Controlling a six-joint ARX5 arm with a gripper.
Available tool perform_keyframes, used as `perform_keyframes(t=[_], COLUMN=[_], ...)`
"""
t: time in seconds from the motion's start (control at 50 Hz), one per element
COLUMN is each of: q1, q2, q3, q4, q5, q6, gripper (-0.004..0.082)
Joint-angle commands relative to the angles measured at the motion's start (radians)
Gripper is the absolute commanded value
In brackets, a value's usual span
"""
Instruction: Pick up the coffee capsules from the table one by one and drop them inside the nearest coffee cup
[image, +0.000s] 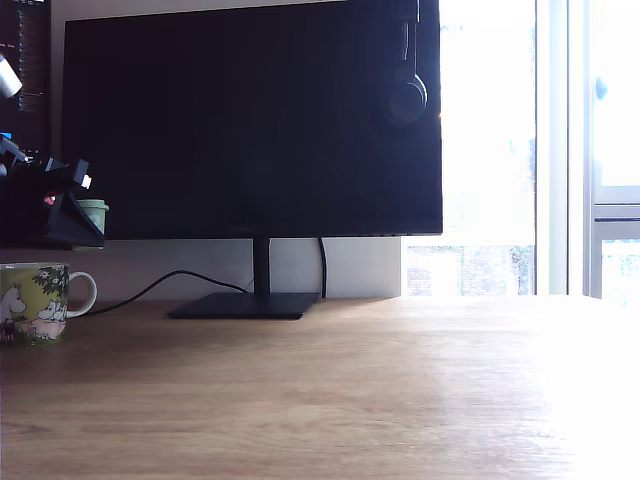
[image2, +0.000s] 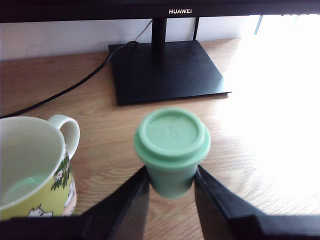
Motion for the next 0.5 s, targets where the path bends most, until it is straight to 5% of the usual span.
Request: perform_keyframes(t=[0.0, 0.48], q1=[0.002, 0.002], q2=[-0.009, -0.01], q3=[-0.01, -0.01], q4=[-0.013, -0.055], q5=[-0.001, 0.007], q6=[0.0, 0.001], gripper=[0.0183, 0.0183])
